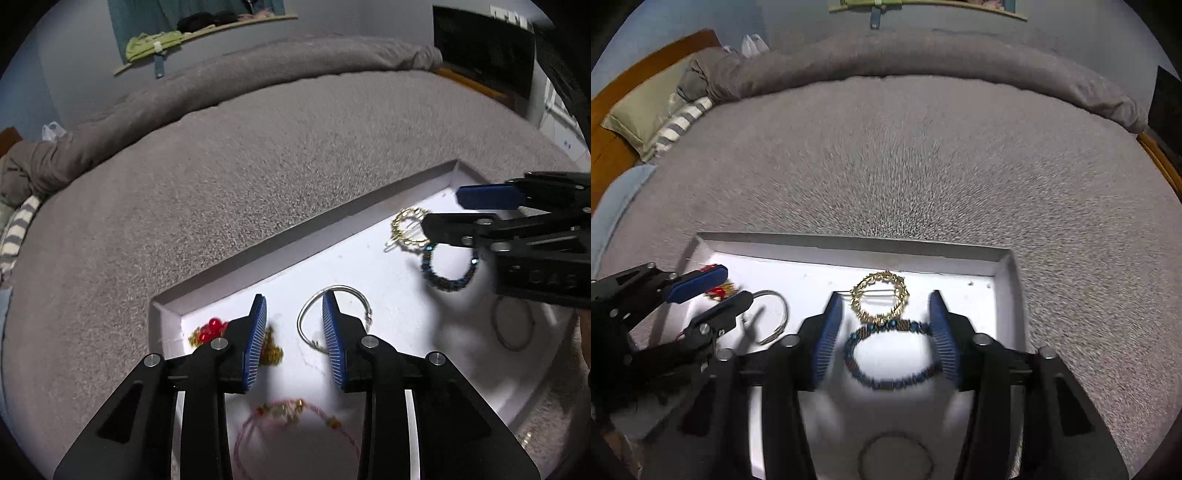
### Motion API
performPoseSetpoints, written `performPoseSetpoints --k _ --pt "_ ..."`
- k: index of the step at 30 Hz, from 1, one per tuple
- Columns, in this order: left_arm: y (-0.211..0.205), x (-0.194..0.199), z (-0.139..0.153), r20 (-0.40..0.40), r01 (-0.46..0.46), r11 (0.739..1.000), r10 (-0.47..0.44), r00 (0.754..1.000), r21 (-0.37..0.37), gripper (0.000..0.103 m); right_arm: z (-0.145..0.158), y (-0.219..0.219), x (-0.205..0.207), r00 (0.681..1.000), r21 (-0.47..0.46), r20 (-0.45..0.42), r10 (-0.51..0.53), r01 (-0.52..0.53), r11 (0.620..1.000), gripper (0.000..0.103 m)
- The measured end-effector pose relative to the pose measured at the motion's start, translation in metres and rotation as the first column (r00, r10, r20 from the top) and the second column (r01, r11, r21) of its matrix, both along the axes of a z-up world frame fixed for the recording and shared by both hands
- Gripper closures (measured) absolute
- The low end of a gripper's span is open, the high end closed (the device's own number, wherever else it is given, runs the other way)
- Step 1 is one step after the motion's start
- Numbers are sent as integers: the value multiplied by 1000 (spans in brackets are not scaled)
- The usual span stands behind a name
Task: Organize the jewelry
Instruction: 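Withdraw both tools from the box toward the remaining jewelry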
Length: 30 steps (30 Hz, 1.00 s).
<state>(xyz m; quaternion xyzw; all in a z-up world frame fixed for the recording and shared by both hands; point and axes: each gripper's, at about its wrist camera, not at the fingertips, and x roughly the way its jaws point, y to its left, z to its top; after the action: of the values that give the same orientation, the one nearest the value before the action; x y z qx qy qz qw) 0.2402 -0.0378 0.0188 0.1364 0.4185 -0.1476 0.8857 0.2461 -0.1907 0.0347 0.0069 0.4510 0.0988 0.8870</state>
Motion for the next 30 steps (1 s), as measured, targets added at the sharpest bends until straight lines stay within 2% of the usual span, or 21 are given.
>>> performPoseSetpoints --k 2,5,7,8,9,11,12,14,20,24,26,30 --pt "6 -13 7 46 -12 1000 13 999 -7 54 6 -7 -12 1000 21 26 -14 14 1000 40" --pt "14 -33 16 88 -16 999 20 996 -37 54 17 -21 -40 997 81 65 -34 29 996 39" --pt "22 -50 23 106 -30 996 39 994 -84 51 24 -29 -63 993 123 102 -53 40 992 26" --pt "26 -59 26 115 -37 993 49 992 -108 49 27 -32 -75 990 141 123 -62 45 989 24" --pt "29 -64 28 126 -44 991 59 990 -123 46 29 -32 -83 988 148 136 -67 47 988 23" --pt "38 -84 35 174 -64 987 89 981 -147 25 32 -33 -101 983 160 168 -81 54 986 19" --pt "41 -95 38 203 -75 986 104 974 -149 23 31 -31 -111 980 162 184 -80 50 986 14" --pt "45 -113 39 241 -92 984 126 962 -150 23 30 -27 -126 975 151 208 -81 50 987 13" --pt "54 -147 32 235 -126 975 168 957 -185 23 27 -16 -155 965 139 254 -68 33 990 6" --pt "53 -161 29 256 -123 980 160 953 -155 21 24 -9 -172 960 107 275 -45 16 994 6" --pt "57 -167 29 259 -126 978 166 951 -164 13 22 -8 -182 958 95 284 -46 20 995 6" --pt "63 -184 27 268 -122 978 165 949 -170 11 11 -5 -195 956 47 292 -40 27 999 5"
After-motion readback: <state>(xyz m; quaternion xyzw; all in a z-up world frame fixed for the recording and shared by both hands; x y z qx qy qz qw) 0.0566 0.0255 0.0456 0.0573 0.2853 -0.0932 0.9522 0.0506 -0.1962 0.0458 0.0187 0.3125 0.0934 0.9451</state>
